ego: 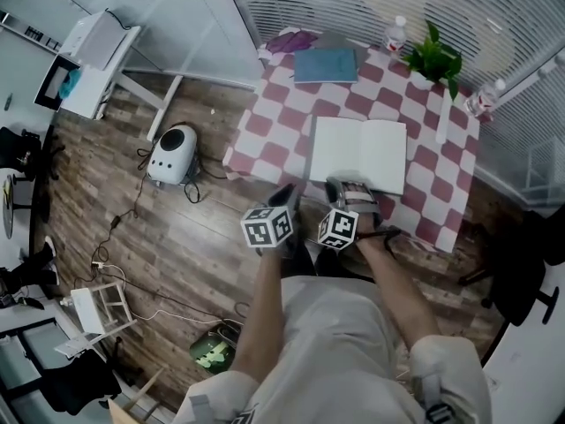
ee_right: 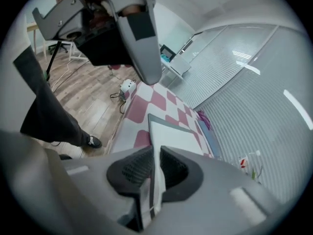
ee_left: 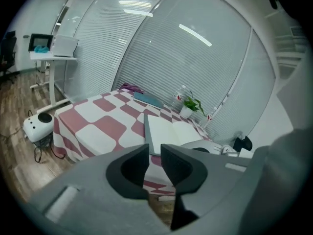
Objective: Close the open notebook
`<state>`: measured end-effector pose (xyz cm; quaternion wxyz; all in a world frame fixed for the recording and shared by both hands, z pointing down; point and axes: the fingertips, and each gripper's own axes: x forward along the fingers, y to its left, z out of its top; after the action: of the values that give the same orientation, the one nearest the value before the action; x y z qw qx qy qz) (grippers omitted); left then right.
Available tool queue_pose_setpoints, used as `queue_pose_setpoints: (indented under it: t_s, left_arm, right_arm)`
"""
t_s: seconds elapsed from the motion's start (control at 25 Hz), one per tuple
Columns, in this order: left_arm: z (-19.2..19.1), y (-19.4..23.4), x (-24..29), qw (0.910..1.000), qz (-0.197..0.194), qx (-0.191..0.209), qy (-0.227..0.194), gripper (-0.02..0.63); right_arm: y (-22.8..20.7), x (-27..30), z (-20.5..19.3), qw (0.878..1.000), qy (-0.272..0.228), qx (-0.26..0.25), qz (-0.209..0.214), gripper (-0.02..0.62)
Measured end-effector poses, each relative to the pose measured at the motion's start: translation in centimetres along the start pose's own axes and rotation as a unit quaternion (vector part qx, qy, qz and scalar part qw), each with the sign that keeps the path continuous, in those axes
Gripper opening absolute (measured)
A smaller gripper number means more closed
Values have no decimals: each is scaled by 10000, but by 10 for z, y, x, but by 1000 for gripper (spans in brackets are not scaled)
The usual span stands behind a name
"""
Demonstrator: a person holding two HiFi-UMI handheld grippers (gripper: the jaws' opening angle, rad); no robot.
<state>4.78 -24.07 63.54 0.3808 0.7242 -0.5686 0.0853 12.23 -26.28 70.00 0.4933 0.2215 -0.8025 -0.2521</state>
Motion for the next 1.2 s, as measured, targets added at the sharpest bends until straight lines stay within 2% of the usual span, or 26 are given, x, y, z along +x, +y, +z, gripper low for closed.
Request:
queue_pose_setpoints:
  t_s: [0.12,0.2,0.28,0.44,0.56,0.6,0.68,0.84,0.96,1.2]
  left_arm:
    - [3,-4,9,9990,-135,-435,-23,103]
    - [5,-11,20,9977,-227,-644,-5,135]
    - [6,-26,35,9945,-520,-907,64,169]
    - [12,-61,54,9842,-1237,-1263,129,172]
    - [15,-77,62,9846,-1357,-1076,229,155]
    - [15,-82,63,9852,-1403,-954,260,101]
    - [19,-92,64,9858,-1523,-651,276,59]
    - [25,-114,64,9842,-1710,-242,383,52]
    - [24,-132,67,9823,-1789,-45,548,51]
    - [17,-159,73,9788,-1950,118,616,52]
  right_arm:
    - [-13,-16,1,9974,-288,625,-234,46]
    - [-21,-27,0,9911,-455,1183,-408,45]
    - [-29,-37,-4,9827,-568,1664,-578,40]
    - [-41,-52,-10,9701,-686,2219,-705,35]
    - [-46,-58,-15,9659,-747,2365,-744,34]
    - [-47,-60,-17,9645,-767,2411,-754,34]
    - [-49,-63,-21,9610,-806,2524,-789,34]
    - [-55,-72,-31,9543,-793,2726,-934,47]
    - [-63,-78,-37,9508,-817,2785,-1087,92]
    - [-76,-87,-48,9431,-780,2942,-1340,100]
